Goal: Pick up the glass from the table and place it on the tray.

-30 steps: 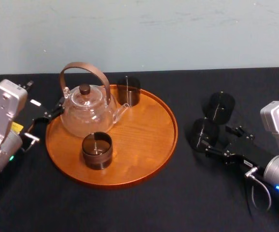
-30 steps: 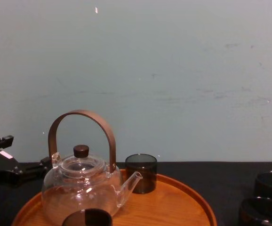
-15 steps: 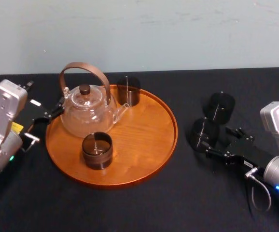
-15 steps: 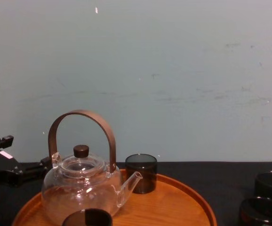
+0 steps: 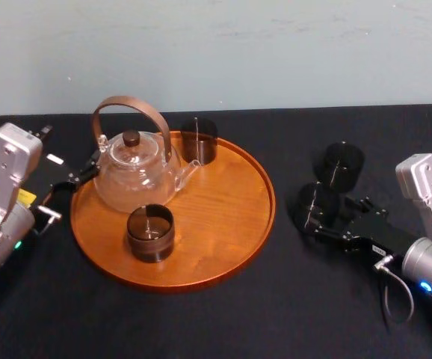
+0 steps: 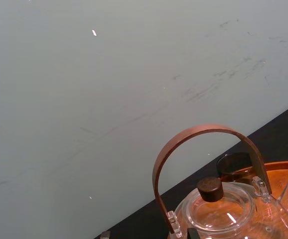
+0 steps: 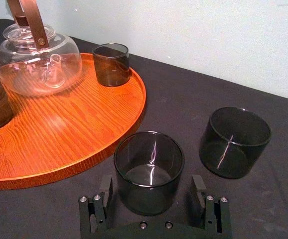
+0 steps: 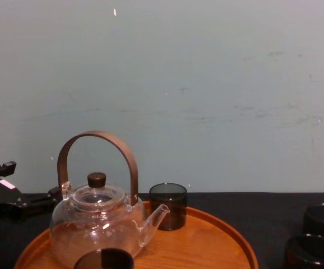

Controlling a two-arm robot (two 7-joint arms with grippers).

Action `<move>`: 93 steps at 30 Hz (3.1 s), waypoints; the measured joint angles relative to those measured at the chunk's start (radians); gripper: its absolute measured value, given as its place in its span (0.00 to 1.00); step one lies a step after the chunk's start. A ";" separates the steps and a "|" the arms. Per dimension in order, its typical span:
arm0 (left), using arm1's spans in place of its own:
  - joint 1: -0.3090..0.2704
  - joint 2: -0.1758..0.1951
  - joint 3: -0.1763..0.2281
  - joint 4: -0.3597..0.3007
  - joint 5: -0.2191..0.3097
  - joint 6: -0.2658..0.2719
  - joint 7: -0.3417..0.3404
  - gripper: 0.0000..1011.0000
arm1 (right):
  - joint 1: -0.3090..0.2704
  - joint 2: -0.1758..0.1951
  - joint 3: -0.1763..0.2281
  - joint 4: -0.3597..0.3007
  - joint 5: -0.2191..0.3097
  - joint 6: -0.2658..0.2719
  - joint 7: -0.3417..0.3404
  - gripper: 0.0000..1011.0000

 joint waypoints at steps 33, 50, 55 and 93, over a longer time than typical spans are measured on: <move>0.000 0.000 0.000 0.000 0.000 0.000 0.000 0.99 | 0.089 -0.043 -0.048 0.111 -0.020 -0.023 0.027 0.99; 0.000 0.000 0.000 0.000 0.000 0.000 0.000 0.99 | 0.104 -0.051 -0.061 0.125 -0.031 -0.031 0.029 0.99; 0.000 0.000 0.000 0.000 0.000 0.000 0.000 0.99 | 0.104 -0.051 -0.061 0.125 -0.032 -0.032 0.029 0.99; 0.000 0.000 0.000 0.000 0.000 0.000 0.000 0.99 | 0.103 -0.050 -0.059 0.124 -0.030 -0.030 0.027 0.89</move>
